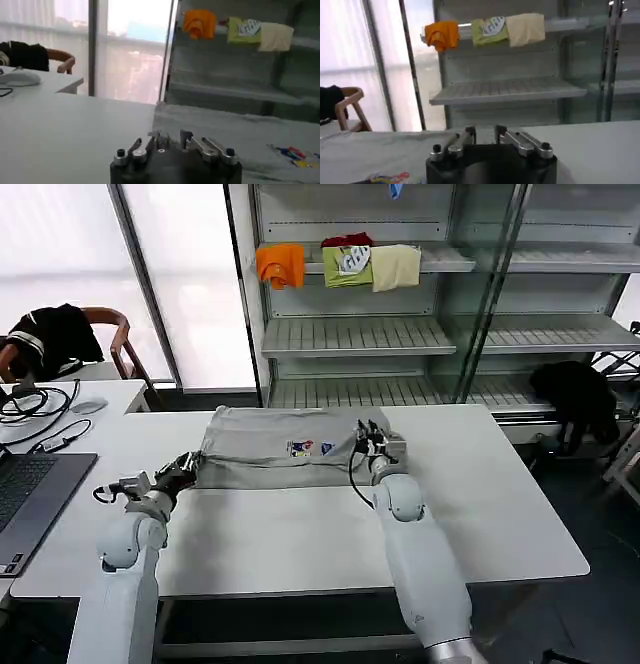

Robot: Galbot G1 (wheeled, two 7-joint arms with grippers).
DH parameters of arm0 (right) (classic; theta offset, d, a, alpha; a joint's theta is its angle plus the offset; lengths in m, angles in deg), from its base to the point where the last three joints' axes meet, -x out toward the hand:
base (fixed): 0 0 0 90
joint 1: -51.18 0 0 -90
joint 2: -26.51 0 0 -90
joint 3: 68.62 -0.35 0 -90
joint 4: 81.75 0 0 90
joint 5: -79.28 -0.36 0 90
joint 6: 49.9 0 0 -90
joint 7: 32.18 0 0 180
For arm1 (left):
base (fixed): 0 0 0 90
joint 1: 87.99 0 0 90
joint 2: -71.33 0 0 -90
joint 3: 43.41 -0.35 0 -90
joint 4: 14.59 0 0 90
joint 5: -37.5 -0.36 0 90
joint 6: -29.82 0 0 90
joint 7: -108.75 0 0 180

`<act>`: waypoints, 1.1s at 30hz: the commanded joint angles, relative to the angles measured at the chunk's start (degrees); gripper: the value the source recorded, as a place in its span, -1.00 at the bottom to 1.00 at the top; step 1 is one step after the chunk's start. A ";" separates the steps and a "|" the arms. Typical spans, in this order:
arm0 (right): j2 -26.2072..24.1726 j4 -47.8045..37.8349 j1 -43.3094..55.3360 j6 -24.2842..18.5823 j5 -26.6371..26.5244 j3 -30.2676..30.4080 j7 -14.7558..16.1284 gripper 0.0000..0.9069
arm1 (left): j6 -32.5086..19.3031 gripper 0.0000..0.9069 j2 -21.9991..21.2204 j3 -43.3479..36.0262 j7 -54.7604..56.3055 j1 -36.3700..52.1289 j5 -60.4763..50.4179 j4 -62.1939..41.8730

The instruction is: Fold and organize the clothes.

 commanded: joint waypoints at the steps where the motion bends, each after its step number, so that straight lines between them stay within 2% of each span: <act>1: -2.90 8.31 -4.35 8.82 0.52 0.05 1.85 1.00 | -0.46 1.00 0.00 -0.12 -0.05 -0.99 -0.72 1.11; 3: -3.87 13.75 -8.09 16.27 1.86 -0.26 2.77 1.00 | -0.05 1.00 0.07 0.10 -0.02 -1.64 -0.71 2.14; 6: -6.22 19.37 -14.19 16.10 5.34 0.08 3.65 1.00 | 2.09 1.00 0.42 0.05 -0.63 -3.05 -3.81 3.67; 9: -6.49 20.58 -17.23 16.07 5.64 -1.39 3.73 1.00 | 5.06 1.00 0.57 -0.61 -1.77 -4.15 -6.65 4.35; 15: -7.74 21.87 -19.50 16.04 3.65 -3.02 4.02 1.00 | 5.07 1.00 0.17 -2.35 -1.73 -4.90 -9.67 3.48; 27: -6.95 21.24 -20.16 16.01 4.33 -2.83 3.81 0.98 | 5.05 1.00 -0.17 -2.45 -1.70 -3.49 -9.86 1.47; 29: -7.00 21.38 -20.53 16.01 4.25 -3.01 3.86 0.44 | 5.04 0.96 -0.08 -2.32 -1.69 -3.33 -9.87 0.97; 30: -7.06 21.39 -20.80 15.99 4.23 -3.15 3.95 0.44 | 5.04 0.78 -0.06 -2.29 -1.72 -3.28 -9.87 0.86; 31: -7.14 21.35 -20.91 15.99 4.11 -3.22 3.93 -0.27 | 5.03 0.58 -0.03 -2.28 -1.72 -3.26 -9.90 0.74; 32: -7.13 21.30 -21.01 15.98 4.02 -3.30 3.99 -0.27 | 5.03 0.47 -0.02 -2.30 -1.72 -3.21 -9.96 0.60; 33: -7.12 21.20 -21.09 15.97 3.90 -3.47 4.18 -0.82 | 5.02 0.27 -0.03 -2.31 -1.73 -3.19 -9.96 0.54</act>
